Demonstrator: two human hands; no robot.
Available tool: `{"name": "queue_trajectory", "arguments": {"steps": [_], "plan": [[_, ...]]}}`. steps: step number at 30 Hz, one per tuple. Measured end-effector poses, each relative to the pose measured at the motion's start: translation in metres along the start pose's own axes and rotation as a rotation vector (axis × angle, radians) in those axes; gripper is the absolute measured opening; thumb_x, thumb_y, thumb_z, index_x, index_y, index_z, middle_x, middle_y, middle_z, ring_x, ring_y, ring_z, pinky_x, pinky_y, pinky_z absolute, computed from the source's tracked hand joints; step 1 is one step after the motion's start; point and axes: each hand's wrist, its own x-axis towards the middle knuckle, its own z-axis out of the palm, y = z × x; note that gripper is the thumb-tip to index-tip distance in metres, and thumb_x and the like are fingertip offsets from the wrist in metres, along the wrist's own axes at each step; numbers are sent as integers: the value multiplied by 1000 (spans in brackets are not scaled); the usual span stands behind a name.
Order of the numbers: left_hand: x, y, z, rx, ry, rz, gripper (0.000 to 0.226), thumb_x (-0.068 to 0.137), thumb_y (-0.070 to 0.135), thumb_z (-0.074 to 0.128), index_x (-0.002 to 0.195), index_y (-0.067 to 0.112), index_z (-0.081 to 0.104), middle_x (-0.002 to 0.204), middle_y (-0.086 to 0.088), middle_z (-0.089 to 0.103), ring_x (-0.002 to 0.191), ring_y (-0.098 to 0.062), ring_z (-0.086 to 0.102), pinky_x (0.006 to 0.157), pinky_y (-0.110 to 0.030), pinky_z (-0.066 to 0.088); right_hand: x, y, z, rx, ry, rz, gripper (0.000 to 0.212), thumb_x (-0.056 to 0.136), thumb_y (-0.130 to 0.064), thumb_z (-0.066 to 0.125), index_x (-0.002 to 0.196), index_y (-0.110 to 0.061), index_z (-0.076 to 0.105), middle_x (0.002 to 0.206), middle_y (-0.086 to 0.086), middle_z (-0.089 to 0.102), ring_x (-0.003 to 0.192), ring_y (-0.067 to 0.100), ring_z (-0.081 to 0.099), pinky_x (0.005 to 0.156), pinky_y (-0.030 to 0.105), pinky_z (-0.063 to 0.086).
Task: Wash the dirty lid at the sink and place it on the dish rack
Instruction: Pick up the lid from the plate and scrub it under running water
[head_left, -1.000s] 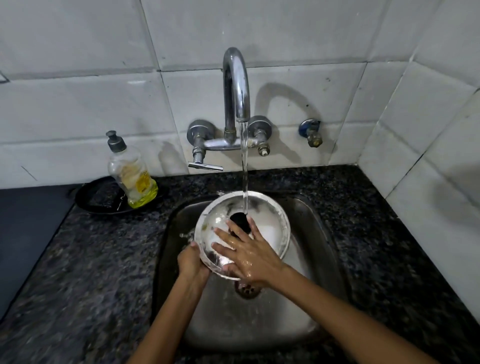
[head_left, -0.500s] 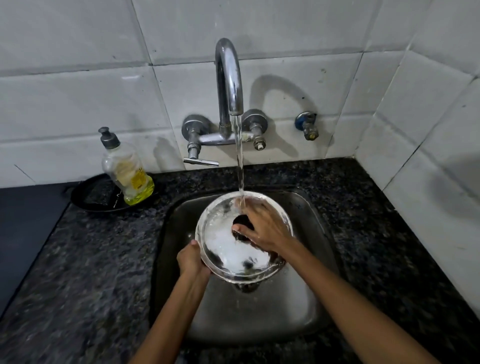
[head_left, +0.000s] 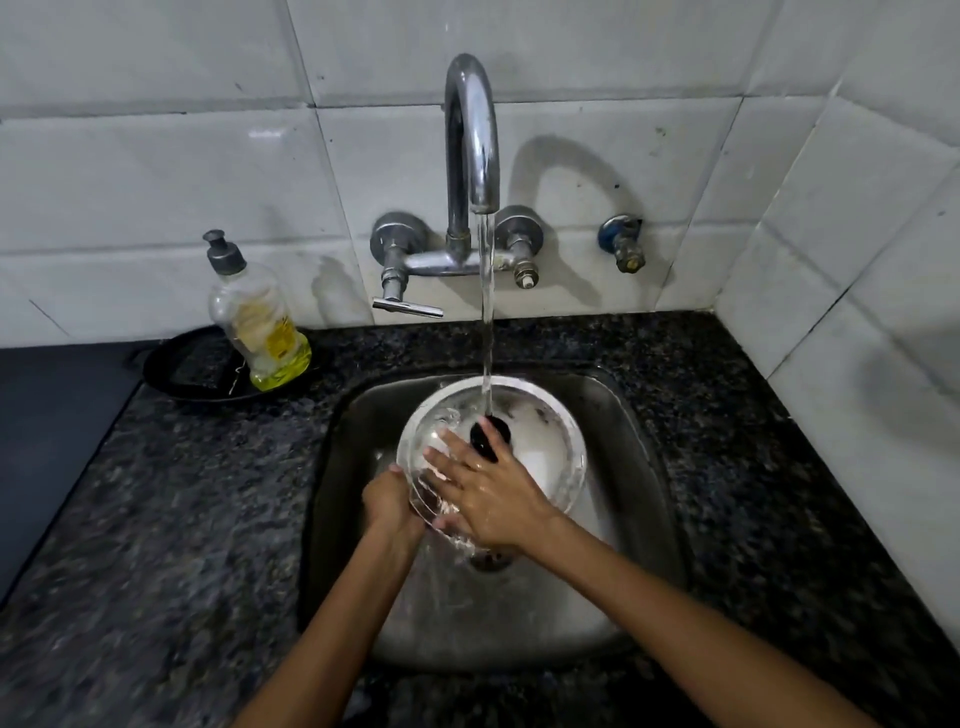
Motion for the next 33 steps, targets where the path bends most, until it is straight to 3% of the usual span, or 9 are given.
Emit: {"name": "queue_trajectory", "arguments": {"steps": [3, 7, 11, 14, 17, 20, 22, 28, 33], "plan": [[-7, 1, 5, -25, -39, 97, 49, 84, -6, 39, 40, 12, 48, 31, 5, 48, 28, -8, 44, 39, -13, 39, 20, 34, -18, 129, 21, 62, 54, 90, -47, 28, 132, -20, 47, 141, 5, 50, 136, 28, 37, 113, 61, 6], [-3, 5, 8, -19, -17, 104, 49, 89, 0, 35, 43, 15, 42, 39, 2, 45, 45, -15, 42, 42, -14, 39, 16, 48, -21, 708, 240, 264, 53, 91, -44, 36, 128, -11, 53, 141, 9, 49, 135, 23, 40, 115, 47, 25], [-1, 9, -2, 45, 22, -16, 32, 99, 16, 25, 70, 18, 41, 93, -12, 68, 74, -18, 52, 77, -32, 49, -1, 37, -10, 305, 249, 272, 62, 88, -49, 30, 134, -10, 44, 137, 11, 53, 131, 27, 45, 108, 49, 37], [-6, 10, -1, -27, 47, -113, 41, 97, 5, 20, 112, 14, 56, 152, -9, 32, 132, -30, 42, 109, -39, 33, -13, 30, -9, 73, 161, 201, 71, 81, -58, 26, 137, -18, 40, 138, 8, 53, 129, 27, 48, 102, 52, 40], [-3, 16, 0, -84, 27, -209, 44, 92, -4, 18, 97, 4, 61, 126, -9, 50, 110, -38, 53, 98, -50, 39, -23, 31, -9, -49, 244, -20, 62, 80, -60, 28, 126, -26, 52, 132, 6, 59, 124, 27, 52, 99, 53, 43], [4, 25, -2, -81, -22, -172, 37, 92, -2, 21, 90, 3, 58, 89, -14, 59, 83, -25, 62, 88, -37, 53, -23, 36, -18, -52, 352, -68, 34, 80, -28, 43, 108, -26, 63, 116, 2, 69, 109, 24, 64, 84, 39, 54], [5, 33, 2, -143, -85, -148, 32, 95, 8, 29, 78, 9, 55, 70, -10, 64, 65, -21, 65, 54, -29, 58, -17, 40, -30, 238, 441, 103, 32, 75, -10, 55, 102, -24, 68, 101, 3, 75, 91, 26, 70, 71, 35, 58], [4, -6, -4, 580, -160, 78, 30, 91, 26, 49, 118, 12, 49, 110, -8, 57, 91, -18, 48, 78, -32, 45, -16, 71, -19, 1195, 518, 977, 10, 83, -8, 61, 89, -8, 68, 80, 10, 66, 79, 22, 57, 72, 32, 42], [-7, -28, -10, 378, -221, -39, 12, 94, 3, 39, 100, 8, 49, 80, -8, 56, 67, -20, 57, 50, -31, 54, -21, 69, 2, 1594, 585, 1187, 19, 89, -3, 52, 105, 0, 62, 78, 7, 63, 72, 21, 56, 63, 27, 43]]}}
